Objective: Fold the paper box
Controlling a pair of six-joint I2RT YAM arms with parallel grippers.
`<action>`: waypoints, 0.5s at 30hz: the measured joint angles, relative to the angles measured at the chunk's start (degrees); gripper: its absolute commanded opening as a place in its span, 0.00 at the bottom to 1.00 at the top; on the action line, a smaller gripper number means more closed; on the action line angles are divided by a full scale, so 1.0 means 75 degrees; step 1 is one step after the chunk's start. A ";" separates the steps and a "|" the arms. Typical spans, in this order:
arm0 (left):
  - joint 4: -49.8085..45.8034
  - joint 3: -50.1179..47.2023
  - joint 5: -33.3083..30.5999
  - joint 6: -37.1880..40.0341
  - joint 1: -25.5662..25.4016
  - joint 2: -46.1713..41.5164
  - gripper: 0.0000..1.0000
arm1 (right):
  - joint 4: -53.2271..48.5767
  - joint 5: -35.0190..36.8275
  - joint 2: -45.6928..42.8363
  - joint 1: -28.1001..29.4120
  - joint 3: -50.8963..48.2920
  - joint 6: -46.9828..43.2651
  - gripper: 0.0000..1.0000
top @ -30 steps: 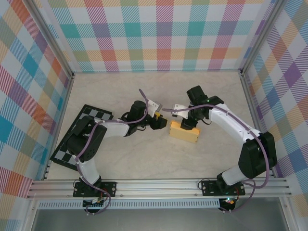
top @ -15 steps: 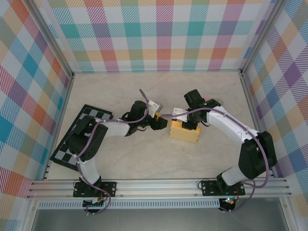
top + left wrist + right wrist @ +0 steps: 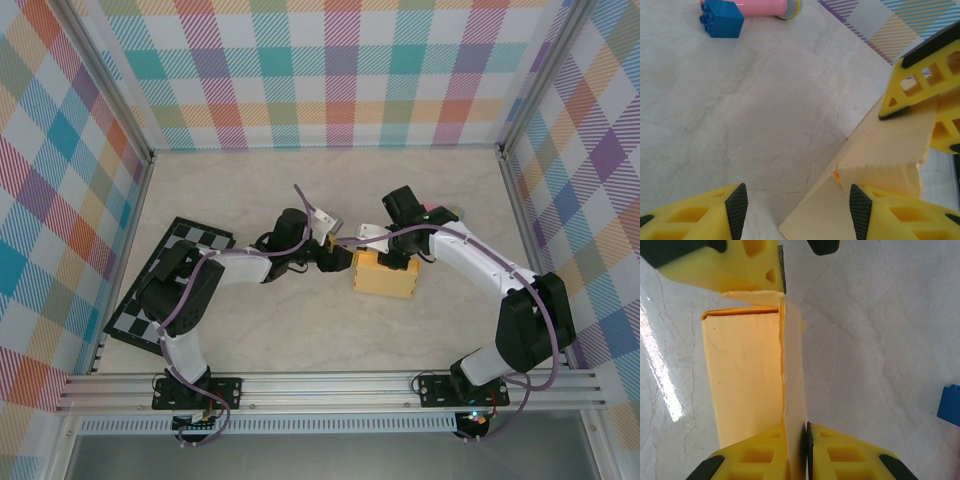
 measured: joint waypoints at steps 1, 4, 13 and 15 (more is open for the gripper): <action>0.0003 0.0000 0.0035 -0.0012 -0.0003 -0.0032 0.58 | 0.0015 0.0006 0.0000 0.0015 -0.0015 0.0000 0.12; 0.0003 0.0000 0.0085 -0.0047 -0.0006 -0.0160 0.59 | 0.0017 0.0020 0.0000 0.0038 -0.0035 0.0003 0.10; 0.0198 -0.0373 0.0119 0.0254 0.0000 -0.0425 0.68 | 0.0070 0.0026 -0.0175 0.0038 -0.0125 0.0052 0.09; 0.0315 -0.0644 0.0341 0.0600 0.0000 -0.0507 0.72 | 0.0073 0.0006 -0.0262 0.0038 -0.0140 0.0047 0.09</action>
